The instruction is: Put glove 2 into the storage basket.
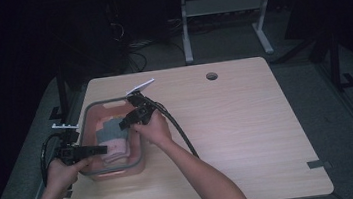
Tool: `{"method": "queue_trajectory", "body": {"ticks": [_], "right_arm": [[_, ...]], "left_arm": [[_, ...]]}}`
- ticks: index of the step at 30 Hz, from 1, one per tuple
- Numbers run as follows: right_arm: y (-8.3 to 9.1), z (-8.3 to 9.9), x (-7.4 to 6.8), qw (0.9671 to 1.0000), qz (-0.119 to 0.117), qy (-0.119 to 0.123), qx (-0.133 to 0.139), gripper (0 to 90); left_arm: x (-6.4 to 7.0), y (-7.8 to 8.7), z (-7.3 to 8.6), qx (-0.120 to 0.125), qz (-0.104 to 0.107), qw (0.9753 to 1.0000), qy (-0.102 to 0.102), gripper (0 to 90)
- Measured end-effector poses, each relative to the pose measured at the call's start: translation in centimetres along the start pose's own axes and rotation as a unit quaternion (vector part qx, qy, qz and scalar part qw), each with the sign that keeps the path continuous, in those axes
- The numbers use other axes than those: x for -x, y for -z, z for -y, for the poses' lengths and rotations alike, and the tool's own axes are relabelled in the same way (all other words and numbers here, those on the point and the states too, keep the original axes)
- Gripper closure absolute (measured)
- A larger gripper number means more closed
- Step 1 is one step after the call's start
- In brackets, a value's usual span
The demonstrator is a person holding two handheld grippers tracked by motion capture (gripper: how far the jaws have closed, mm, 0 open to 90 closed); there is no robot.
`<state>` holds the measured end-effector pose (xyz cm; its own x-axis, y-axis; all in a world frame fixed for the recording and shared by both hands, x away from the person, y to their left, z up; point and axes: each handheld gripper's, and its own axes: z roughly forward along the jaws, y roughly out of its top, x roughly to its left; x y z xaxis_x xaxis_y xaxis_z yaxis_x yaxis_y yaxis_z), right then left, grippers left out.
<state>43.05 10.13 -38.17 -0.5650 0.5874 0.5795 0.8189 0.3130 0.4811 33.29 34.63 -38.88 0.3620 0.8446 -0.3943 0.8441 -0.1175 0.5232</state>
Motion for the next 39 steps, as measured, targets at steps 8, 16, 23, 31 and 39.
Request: {"method": "queue_trajectory", "body": {"ticks": [8, 16, 23, 31, 39], "right_arm": [[1.7, 0.0, 0.1, 0.9999, -0.007, 0.001, 0.014, 61.6], [4.1, 0.3, 0.4, 0.9995, -0.014, 0.001, 0.029, 58.2], [5.3, 0.3, 0.7, 0.9991, -0.014, -0.003, 0.040, 57.0], [6.6, 0.5, 1.1, 0.9988, -0.010, -0.007, 0.048, 55.5], [8.2, 1.0, 1.9, 0.9983, 0.004, -0.007, 0.057, 53.3]], "left_arm": [[0.8, 0.8, -1.0, 0.007, -0.006, 0.9999, -0.011, 57.2], [1.6, 1.5, -1.9, 0.022, -0.002, 0.9997, -0.011, 54.6], [2.1, 2.1, -2.5, 0.040, 0.009, 0.9991, -0.014, 53.7], [3.0, 2.3, -3.0, 0.053, 0.026, 0.9981, -0.018, 50.6], [5.0, 1.7, -3.5, 0.058, 0.049, 0.9965, -0.034, 47.3]]}}
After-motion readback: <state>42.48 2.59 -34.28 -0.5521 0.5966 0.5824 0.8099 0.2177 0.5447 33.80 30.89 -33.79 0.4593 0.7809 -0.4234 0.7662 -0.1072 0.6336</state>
